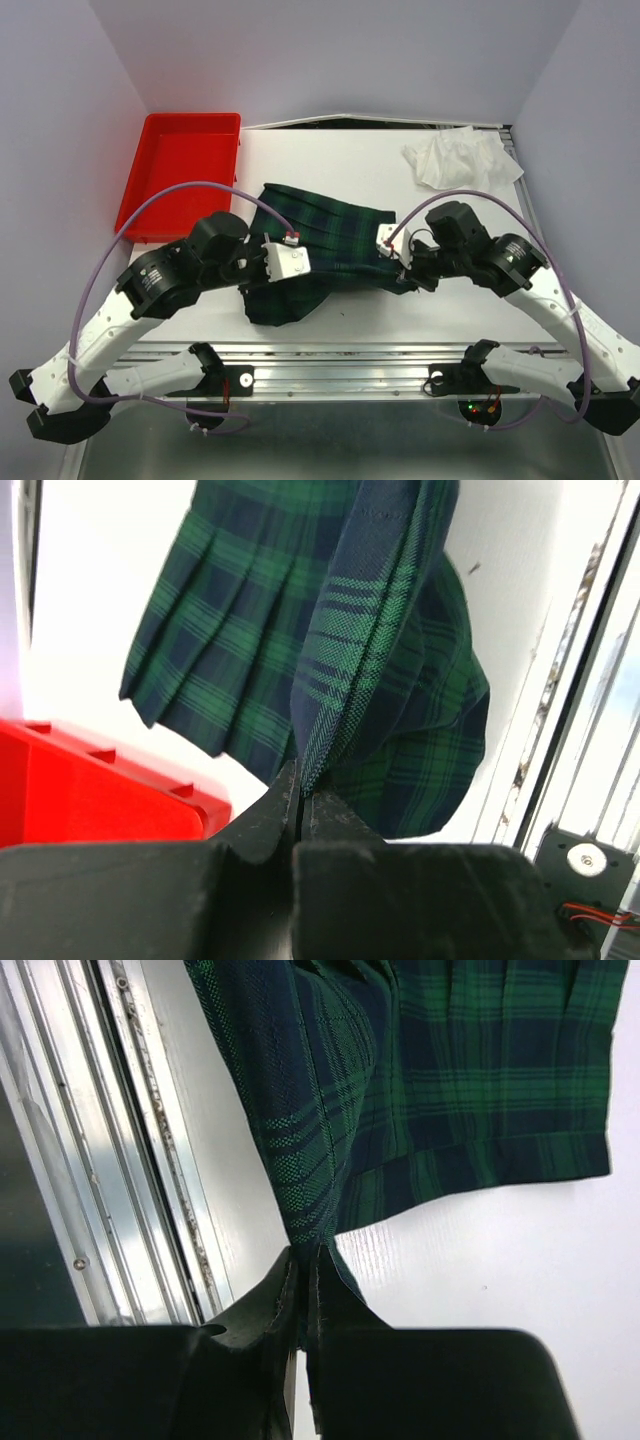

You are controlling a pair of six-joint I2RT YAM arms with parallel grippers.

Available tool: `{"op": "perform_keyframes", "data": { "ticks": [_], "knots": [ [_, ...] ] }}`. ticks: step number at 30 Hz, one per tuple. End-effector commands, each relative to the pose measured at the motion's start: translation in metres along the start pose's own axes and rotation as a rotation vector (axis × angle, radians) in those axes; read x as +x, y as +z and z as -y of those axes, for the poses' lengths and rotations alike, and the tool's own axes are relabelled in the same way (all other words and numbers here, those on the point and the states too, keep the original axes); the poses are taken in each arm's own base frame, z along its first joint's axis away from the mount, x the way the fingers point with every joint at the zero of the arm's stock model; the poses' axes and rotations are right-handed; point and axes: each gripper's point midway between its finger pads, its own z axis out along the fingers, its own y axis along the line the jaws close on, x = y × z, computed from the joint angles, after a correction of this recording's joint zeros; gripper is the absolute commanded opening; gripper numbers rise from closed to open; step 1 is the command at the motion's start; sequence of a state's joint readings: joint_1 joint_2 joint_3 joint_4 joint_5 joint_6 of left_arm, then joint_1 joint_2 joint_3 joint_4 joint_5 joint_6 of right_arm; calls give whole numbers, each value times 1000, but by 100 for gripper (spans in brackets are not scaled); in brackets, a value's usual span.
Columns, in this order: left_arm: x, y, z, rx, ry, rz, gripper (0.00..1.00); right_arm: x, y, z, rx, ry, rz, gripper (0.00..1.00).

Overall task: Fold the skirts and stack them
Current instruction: Fold the skirt

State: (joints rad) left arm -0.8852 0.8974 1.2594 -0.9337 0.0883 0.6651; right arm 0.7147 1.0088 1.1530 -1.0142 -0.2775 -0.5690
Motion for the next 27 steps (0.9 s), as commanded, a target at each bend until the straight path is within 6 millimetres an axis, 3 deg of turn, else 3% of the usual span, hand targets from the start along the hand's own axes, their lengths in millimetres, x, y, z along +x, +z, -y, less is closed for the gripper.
{"op": "perform_keyframes", "data": {
  "ticks": [1,4,11,17,21,24,27],
  "knots": [
    [-19,-35,-7,-13,16,86,0,14,-25,-10,-12,22,-74,1],
    [-22,-31,-17,-61,6,91,0,3,-17,6,32,11,-61,1],
    [-16,-12,-73,-286,-71,27,0,-19,12,63,161,-27,-43,1],
    [-3,3,-123,-367,-89,6,0,-8,21,110,152,-10,-62,1],
    [-4,15,-154,-401,-89,13,0,-5,26,136,160,-10,-68,1],
    [1,30,-173,-401,-100,4,0,-5,34,144,137,-12,-67,1],
    [5,41,-198,-421,-104,6,0,14,51,150,101,28,-108,1]
  ]
}}
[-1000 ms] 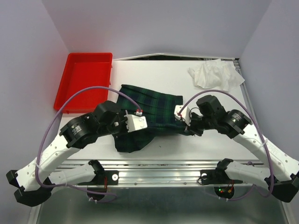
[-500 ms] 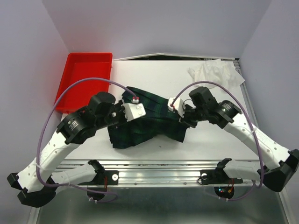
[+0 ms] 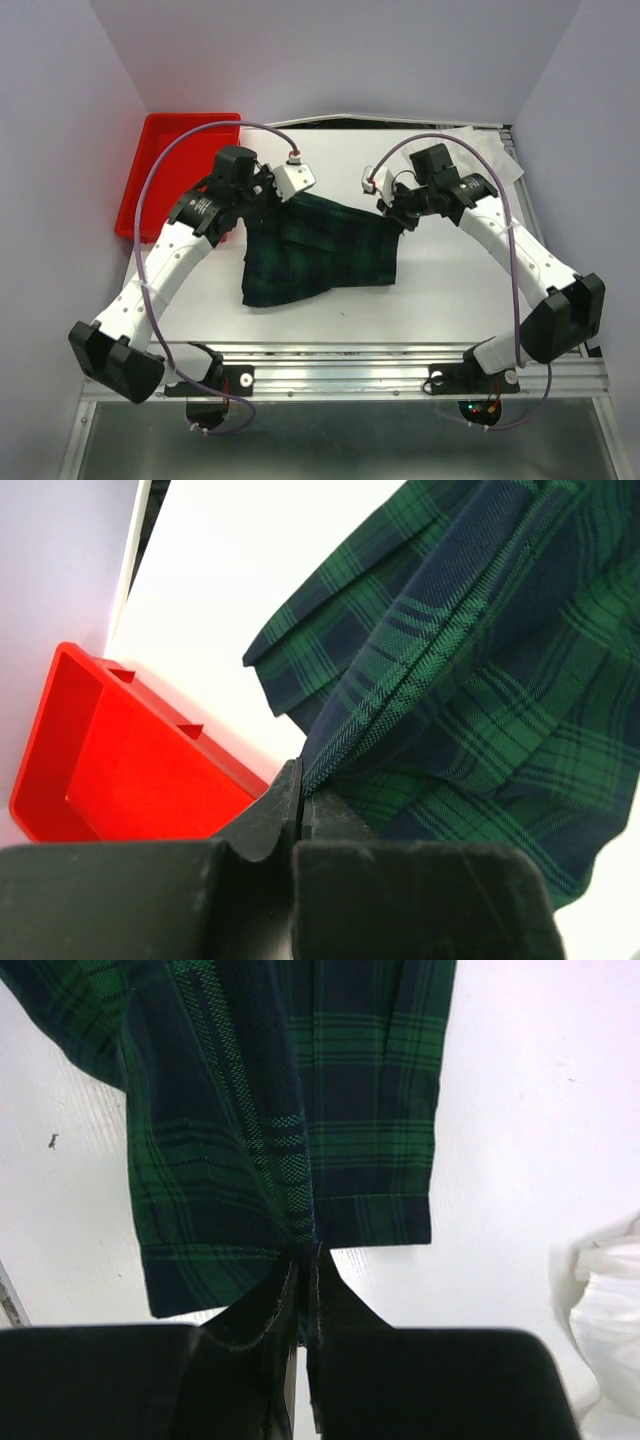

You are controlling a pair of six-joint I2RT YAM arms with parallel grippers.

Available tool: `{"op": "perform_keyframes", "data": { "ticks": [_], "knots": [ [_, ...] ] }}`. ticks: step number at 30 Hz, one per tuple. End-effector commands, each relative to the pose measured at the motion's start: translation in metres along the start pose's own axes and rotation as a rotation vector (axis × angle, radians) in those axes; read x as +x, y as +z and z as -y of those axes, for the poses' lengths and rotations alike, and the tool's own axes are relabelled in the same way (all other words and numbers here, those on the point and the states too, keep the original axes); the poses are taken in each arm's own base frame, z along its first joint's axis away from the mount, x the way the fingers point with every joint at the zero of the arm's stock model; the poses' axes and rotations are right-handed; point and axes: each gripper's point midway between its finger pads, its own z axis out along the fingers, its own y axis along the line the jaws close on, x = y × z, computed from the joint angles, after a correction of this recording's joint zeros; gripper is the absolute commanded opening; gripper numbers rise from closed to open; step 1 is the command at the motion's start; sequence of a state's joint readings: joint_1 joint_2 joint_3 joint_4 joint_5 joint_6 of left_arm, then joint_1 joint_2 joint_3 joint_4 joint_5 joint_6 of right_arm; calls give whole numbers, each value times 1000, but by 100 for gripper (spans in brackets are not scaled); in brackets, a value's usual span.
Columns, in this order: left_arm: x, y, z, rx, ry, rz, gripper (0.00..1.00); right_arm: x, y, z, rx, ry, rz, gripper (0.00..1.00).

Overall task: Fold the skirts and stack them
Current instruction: Fold the skirt

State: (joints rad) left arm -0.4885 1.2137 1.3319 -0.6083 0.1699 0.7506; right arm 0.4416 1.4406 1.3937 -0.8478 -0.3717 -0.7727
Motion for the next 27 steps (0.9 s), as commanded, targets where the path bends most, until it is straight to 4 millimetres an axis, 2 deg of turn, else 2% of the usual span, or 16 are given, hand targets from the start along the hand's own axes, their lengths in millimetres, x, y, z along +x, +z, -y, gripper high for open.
{"op": "perform_keyframes", "data": {
  "ticks": [1,2,4,7,12,15,17,20,21,22,24,27],
  "knots": [
    [-21,5,-65,-161,26,67,0,36,3,21,13,42,-102,1],
    [-23,3,-69,-172,28,77,0,37,8,21,4,45,-105,1],
    [-16,22,-77,-169,23,62,0,46,15,35,8,74,-104,1],
    [-12,35,-86,-176,28,60,0,52,21,50,12,77,-105,1],
    [-2,66,-106,-201,20,37,0,65,42,66,-5,69,-127,1],
    [11,88,-112,-200,17,3,0,69,53,70,-23,69,-138,1],
    [23,107,-119,-204,16,-20,0,81,65,72,-45,91,-162,1],
    [31,124,-130,-220,8,-28,1,96,80,76,-58,119,-187,1],
    [41,137,-129,-205,1,-48,1,96,83,80,-54,118,-186,1],
    [42,143,-132,-215,0,-45,1,103,92,79,-72,128,-200,1],
    [52,162,-132,-207,-7,-58,1,109,97,85,-67,136,-215,1],
    [67,187,-126,-171,-22,-80,11,120,108,85,-86,133,-242,1]
  ]
}}
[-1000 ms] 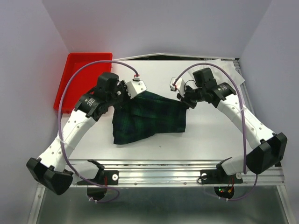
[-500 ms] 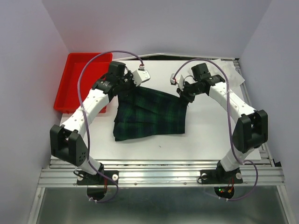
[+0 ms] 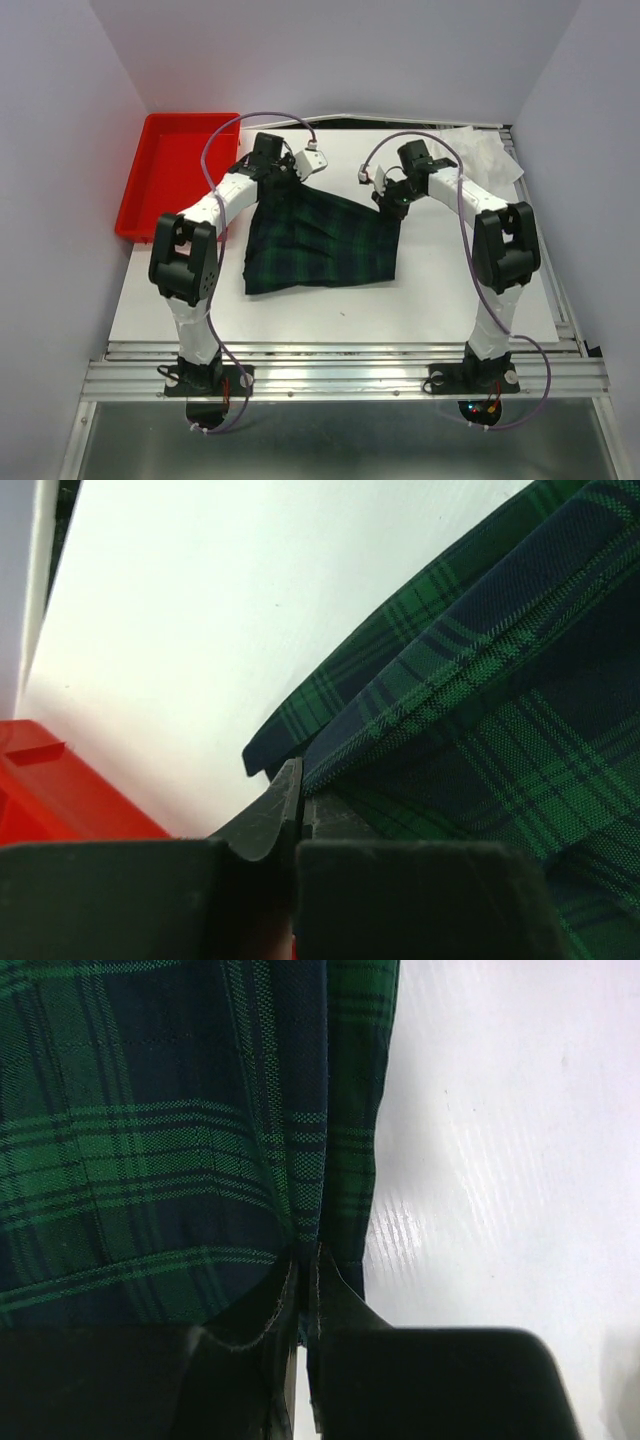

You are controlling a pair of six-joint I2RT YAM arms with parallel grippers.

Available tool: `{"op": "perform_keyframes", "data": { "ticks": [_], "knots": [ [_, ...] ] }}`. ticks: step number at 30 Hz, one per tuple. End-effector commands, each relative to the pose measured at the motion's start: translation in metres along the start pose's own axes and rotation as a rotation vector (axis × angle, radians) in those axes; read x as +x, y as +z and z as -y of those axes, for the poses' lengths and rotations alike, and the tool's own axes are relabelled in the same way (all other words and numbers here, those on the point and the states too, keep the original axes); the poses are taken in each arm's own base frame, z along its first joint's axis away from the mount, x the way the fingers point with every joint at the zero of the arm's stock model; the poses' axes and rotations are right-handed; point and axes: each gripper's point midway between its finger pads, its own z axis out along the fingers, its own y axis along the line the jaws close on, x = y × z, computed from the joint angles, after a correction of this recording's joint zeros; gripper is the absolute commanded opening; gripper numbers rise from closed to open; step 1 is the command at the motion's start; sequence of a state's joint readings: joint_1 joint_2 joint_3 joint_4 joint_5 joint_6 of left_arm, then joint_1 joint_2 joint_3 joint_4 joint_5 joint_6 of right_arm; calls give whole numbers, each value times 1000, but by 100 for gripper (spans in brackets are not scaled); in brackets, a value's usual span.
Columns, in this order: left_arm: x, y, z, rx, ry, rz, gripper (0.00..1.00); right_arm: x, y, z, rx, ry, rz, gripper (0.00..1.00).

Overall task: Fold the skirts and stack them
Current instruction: Fold the skirt

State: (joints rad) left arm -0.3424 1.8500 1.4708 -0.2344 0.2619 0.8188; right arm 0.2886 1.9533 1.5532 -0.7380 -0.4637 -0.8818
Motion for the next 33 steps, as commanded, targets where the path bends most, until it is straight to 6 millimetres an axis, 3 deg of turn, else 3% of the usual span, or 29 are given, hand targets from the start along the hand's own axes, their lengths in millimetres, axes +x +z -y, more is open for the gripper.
{"op": "perform_keyframes", "data": {
  "ticks": [1,3,5,6,7,8,9,11,12,13,16,17,18,19,21,22,25,26,28,31,33],
  "knots": [
    [-8,-8,-76,-230,3,22,23,37,-11,21,53,33,-132,1],
    [7,11,-74,-226,-15,-15,35,41,-5,22,49,46,-144,2],
    [5,15,-86,-271,-48,-17,53,37,-6,29,64,56,-144,5],
    [10,15,-90,-282,-89,-29,58,40,-4,31,68,64,-157,8],
    [2,9,-97,-295,-109,-10,81,36,-6,35,79,58,-153,10],
    [-8,-3,-100,-295,-125,22,86,37,-6,36,82,61,-157,13],
    [-15,-12,-101,-295,-144,40,88,38,-5,37,85,68,-165,22],
    [-18,-29,-89,-258,-202,30,92,44,-8,42,97,93,-185,27],
    [-34,-52,-86,-248,-215,74,94,43,-9,41,90,114,-187,40],
    [-39,-75,-73,-223,-246,94,95,47,-6,39,79,129,-199,45],
    [-39,-106,-42,-158,-293,107,93,55,-5,33,52,192,-221,49],
    [-33,-111,-24,-109,-301,98,90,61,-4,33,46,212,-227,49],
    [-43,-129,-8,-72,-283,135,88,63,-2,30,39,228,-230,49],
    [-34,-140,18,-16,-280,120,83,69,2,24,23,244,-240,49],
    [-28,-144,51,51,-223,104,80,78,5,18,0,287,-257,43],
    [-14,-147,76,105,-209,76,76,81,10,12,-29,306,-259,40],
    [6,-145,130,238,-97,17,61,84,14,-2,-85,366,-265,23],
    [27,-140,149,267,-73,-47,56,87,14,-4,-98,389,-265,20],
    [43,-137,178,333,-23,-93,46,89,16,-18,-152,435,-271,16],
    [55,-128,194,398,-59,-141,34,92,17,-35,-201,503,-279,11],
    [63,-114,194,406,-80,-192,30,92,17,-43,-222,543,-285,9]
  ]
}}
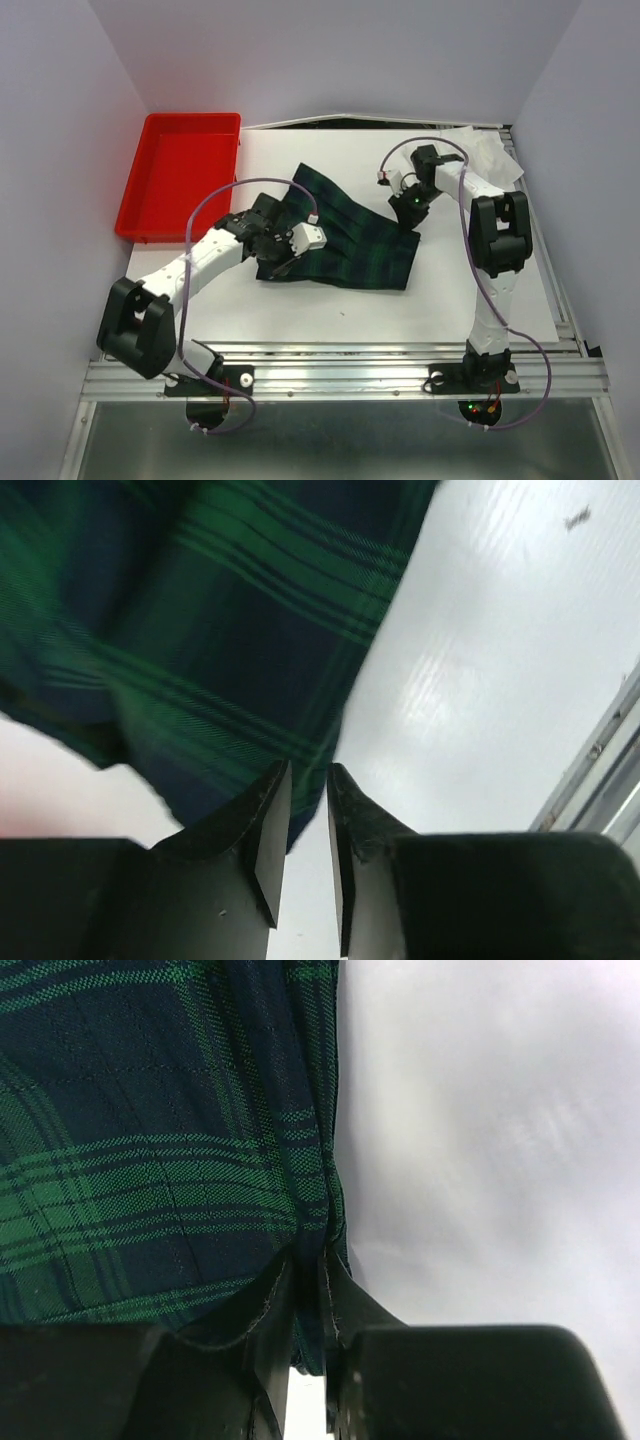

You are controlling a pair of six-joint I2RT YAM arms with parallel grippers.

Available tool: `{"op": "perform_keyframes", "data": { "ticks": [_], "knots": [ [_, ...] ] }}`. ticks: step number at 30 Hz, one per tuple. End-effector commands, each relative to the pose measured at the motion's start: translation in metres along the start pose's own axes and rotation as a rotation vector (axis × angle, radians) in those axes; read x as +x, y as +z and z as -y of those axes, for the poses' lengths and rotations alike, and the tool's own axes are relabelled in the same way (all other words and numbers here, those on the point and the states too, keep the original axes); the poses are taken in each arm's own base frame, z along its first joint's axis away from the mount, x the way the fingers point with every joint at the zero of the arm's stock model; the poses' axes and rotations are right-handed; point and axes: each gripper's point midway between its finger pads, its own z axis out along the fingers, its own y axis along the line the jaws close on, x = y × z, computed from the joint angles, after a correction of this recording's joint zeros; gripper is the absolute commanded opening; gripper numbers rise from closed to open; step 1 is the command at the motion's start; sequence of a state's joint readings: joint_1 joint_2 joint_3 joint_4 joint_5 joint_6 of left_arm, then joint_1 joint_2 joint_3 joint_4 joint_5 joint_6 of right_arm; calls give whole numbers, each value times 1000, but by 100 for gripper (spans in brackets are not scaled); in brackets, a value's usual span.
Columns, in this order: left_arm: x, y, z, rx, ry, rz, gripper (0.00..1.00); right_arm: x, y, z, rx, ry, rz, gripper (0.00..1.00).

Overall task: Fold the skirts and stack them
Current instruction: Fold the skirt

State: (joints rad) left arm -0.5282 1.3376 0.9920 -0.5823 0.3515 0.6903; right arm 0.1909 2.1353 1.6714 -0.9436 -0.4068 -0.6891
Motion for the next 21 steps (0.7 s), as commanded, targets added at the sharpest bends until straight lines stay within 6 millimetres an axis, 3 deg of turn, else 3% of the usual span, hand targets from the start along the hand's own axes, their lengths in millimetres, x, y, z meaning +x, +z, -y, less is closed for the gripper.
{"op": "perform_keyframes", "data": {
  "ticks": [1,4,5,7,8,9,10,12,13,14,15,18,19,20,21],
  "knots": [
    [13,12,-5,21,-34,-73,26,35,16,-38,-157,160,-104,6],
    [17,29,-38,-33,-118,-105,22,42,16,-52,-196,219,-116,2],
    [32,38,-57,-44,-207,-129,22,43,15,-55,-202,238,-116,1],
    [34,44,-92,-108,-281,-111,21,46,16,-66,-234,292,-116,1],
    [23,42,-116,-149,-294,-75,22,48,16,-71,-250,312,-116,1],
    [28,50,-137,-190,-333,-73,22,48,16,-85,-282,348,-117,1],
    [14,46,-160,-239,-327,-40,22,50,16,-89,-290,377,-115,1],
    [11,62,-180,-251,-330,-52,22,46,16,-98,-301,403,-87,1],
    [5,64,-189,-262,-335,-42,22,41,18,-113,-339,435,-83,3],
    [-17,58,-209,-292,-323,2,22,47,20,-122,-363,469,-90,5],
    [-15,70,-215,-280,-330,-11,22,44,20,-131,-385,478,-83,7],
    [-39,62,-235,-304,-323,31,27,23,19,-152,-432,572,6,24],
    [-50,48,-238,-323,-311,59,33,10,12,-158,-446,592,66,32],
    [-51,48,-239,-327,-312,64,36,5,5,-160,-451,578,89,42],
    [-62,28,-237,-348,-295,102,40,-4,0,-161,-452,604,128,50]
  ]
}}
